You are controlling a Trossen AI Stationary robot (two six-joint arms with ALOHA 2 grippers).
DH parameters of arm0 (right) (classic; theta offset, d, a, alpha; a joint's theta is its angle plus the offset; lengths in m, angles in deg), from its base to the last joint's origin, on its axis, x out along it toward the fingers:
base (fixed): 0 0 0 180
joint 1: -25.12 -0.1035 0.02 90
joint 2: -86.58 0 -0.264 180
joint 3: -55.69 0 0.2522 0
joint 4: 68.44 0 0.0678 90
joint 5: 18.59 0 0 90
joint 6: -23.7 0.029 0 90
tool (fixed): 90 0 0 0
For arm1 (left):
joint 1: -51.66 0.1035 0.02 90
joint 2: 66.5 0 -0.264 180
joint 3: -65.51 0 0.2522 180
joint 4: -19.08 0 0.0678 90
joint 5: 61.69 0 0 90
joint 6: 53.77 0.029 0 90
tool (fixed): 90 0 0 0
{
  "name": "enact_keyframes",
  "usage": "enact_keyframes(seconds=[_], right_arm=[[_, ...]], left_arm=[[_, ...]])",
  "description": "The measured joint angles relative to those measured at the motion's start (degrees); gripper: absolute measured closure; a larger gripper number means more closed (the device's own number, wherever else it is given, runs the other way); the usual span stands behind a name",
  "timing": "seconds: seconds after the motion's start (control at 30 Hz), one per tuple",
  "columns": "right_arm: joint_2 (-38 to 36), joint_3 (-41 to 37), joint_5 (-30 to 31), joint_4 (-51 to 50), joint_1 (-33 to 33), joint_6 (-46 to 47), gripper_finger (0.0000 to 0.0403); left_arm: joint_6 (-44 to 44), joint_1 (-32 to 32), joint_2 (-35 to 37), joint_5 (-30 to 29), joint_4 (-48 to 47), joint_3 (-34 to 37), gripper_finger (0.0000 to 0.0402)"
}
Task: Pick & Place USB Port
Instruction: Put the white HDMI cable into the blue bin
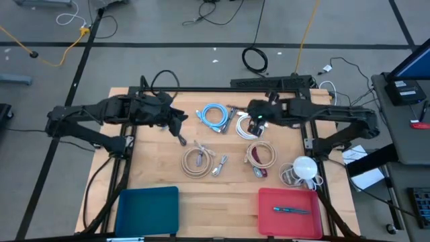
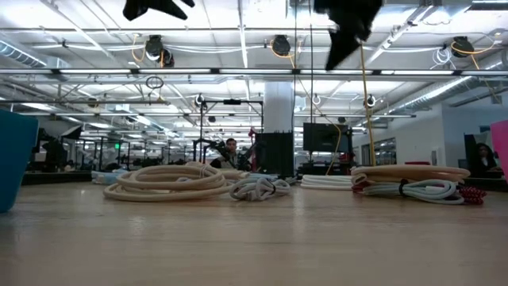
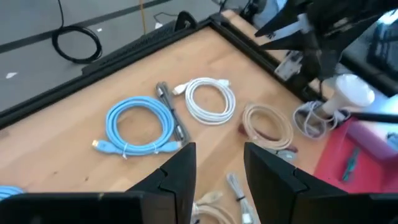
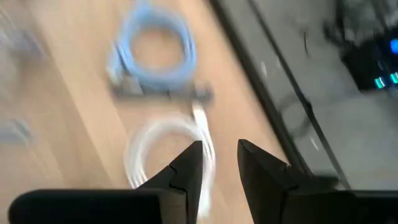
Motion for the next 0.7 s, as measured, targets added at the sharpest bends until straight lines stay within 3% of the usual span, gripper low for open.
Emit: enact_keyframes(seconds=[0.1, 0.2, 0.4, 0.7], right_arm=[[2.46, -2.82, 2.77, -3.65, 1.28, 0.57, 0.0310], [3.19, -5.22, 2.41, -1.20, 2.63, 1.95, 0.0306], [3.86, -8.01, -2.93, 4.13, 4.59, -0.88, 0.0290], [9.61, -8.43, -9.74, 5.20, 14.45, -3.84, 0.0260]], left_arm=[[0.00, 0.00, -0.64, 0.00, -0.31, 0.00, 0.0266], [0.03, -0.10, -1.48, -0.02, -0.34, 0.00, 0.0266], [0.38, -0.79, -2.16, -0.02, -0.36, -0.02, 0.0266], [0.89, -2.31, -2.34, 0.97, -0.42, 0.00, 0.0266]])
